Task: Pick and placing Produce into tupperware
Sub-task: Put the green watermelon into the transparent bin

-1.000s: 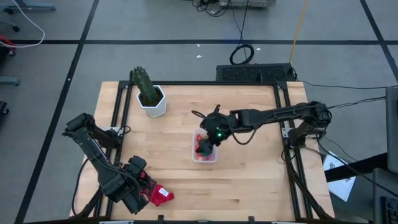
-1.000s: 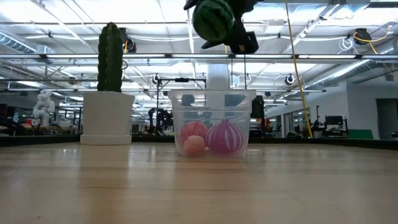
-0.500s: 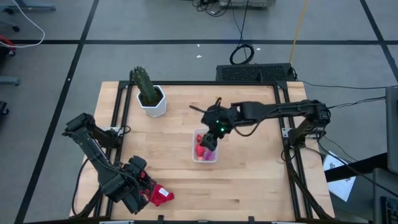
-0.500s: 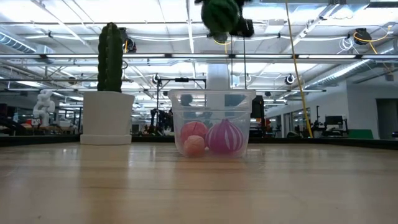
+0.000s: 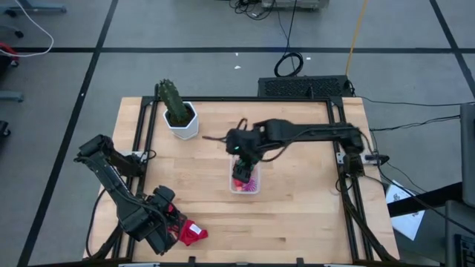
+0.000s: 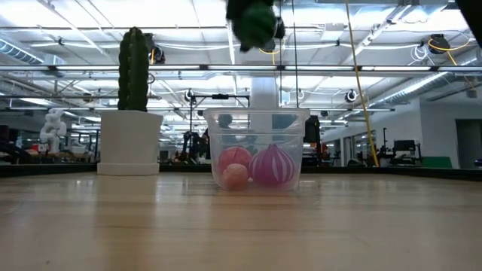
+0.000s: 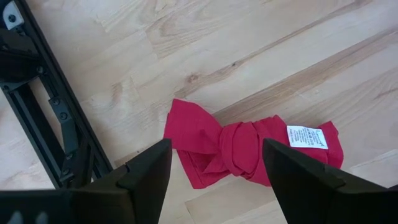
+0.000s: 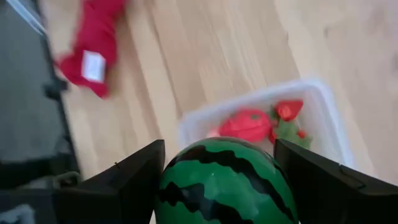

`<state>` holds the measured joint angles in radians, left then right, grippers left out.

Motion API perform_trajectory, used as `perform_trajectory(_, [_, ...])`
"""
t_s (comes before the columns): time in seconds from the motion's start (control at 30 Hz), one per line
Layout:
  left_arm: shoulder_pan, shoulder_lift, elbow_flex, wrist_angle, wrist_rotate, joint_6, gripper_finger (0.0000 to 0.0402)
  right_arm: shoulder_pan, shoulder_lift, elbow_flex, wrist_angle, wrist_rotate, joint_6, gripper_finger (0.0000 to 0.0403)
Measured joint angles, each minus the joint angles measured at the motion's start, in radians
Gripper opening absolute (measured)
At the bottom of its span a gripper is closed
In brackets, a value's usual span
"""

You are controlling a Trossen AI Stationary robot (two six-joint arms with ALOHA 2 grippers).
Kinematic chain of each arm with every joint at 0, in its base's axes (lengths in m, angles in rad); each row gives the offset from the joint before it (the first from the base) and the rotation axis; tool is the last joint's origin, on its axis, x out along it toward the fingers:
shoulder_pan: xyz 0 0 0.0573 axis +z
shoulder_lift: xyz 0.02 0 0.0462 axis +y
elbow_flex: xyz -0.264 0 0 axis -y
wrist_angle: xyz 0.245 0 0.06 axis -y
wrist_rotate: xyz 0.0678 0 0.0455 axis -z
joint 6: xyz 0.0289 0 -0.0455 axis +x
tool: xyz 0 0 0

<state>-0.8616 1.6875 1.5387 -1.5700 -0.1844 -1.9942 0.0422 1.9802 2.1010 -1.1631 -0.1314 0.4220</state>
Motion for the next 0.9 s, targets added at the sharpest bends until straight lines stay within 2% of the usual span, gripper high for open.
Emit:
perform_trajectory(0.57, [0.009,0.0,0.0,-0.001,0.0,0.0,0.0253,0.026,0.162,0.007,-0.039,-0.002,-0.106,0.0283])
perform_trajectory(0.9, [0.023,0.0,0.0,-0.001,0.0,0.023,0.0253,0.004,0.178,-0.019,0.015,-0.003,-0.12,0.0283])
